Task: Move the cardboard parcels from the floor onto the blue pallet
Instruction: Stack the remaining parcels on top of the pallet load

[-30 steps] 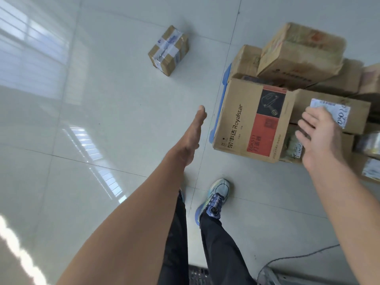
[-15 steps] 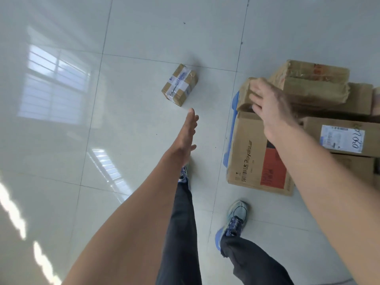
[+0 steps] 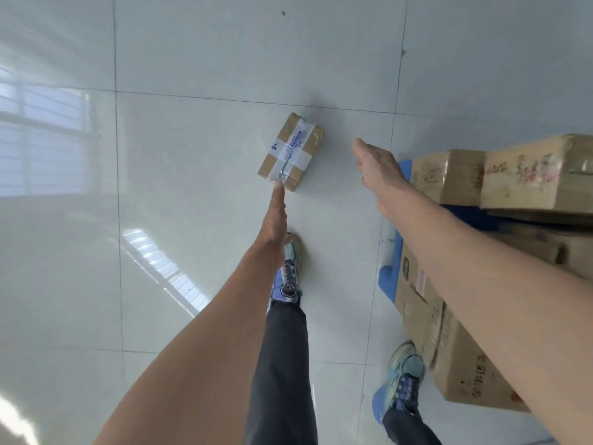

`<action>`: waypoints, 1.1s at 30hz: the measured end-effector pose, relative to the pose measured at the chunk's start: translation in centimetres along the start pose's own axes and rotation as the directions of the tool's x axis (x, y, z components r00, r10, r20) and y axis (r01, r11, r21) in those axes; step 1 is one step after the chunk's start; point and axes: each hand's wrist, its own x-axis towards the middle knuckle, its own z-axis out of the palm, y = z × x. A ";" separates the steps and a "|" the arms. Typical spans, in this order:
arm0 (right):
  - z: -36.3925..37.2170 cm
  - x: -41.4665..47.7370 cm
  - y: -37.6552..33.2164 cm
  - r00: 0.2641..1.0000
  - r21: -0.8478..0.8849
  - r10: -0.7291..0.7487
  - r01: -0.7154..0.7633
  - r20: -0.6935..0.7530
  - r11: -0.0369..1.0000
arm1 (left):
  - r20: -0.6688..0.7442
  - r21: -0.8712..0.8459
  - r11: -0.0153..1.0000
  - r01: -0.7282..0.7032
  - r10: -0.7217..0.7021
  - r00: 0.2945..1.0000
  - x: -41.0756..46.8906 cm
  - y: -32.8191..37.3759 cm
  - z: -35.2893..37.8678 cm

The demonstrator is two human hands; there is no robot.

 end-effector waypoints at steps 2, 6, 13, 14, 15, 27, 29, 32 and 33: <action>1.4 2.6 -0.4 1.000 -0.025 0.027 -0.027 -0.014 0.999 | -0.015 -0.028 0.999 0.031 -0.032 0.999 2.3 0.5 -0.9; 3.8 7.0 -1.6 1.000 -0.120 0.009 -0.011 -0.020 0.993 | -0.052 -0.075 0.995 0.066 -0.070 0.996 6.5 1.6 -2.2; 7.0 11.6 -3.5 0.999 -0.206 -0.033 0.039 0.034 0.978 | -0.123 -0.170 0.976 0.136 -0.158 0.980 11.6 2.0 -2.6; 7.3 11.9 -3.6 0.999 -0.223 -0.029 0.038 0.042 0.974 | -0.122 -0.180 0.974 0.138 -0.162 0.979 11.8 1.9 -2.6; 7.6 12.2 -3.7 0.998 -0.242 -0.025 0.038 0.057 0.969 | -0.119 -0.189 0.972 0.138 -0.162 0.980 12.0 1.8 -2.6; 5.6 8.1 -1.7 0.997 -0.272 -0.073 0.065 -0.020 0.960 | -0.071 -0.156 0.982 0.105 -0.117 0.991 8.5 2.9 -2.1; 4.8 5.6 -1.6 0.993 -0.186 -0.086 0.069 -0.085 0.980 | -0.057 -0.122 0.990 0.074 -0.081 0.995 7.0 3.6 -2.0; 3.4 1.3 -1.6 0.974 -0.062 -0.123 0.114 -0.190 0.992 | -0.021 -0.064 0.998 0.014 -0.015 1.000 4.1 5.0 -1.6; 3.0 -0.1 -1.5 0.968 -0.027 -0.134 0.131 -0.210 0.991 | -0.008 -0.041 0.999 -0.007 0.007 1.000 3.1 5.4 -1.5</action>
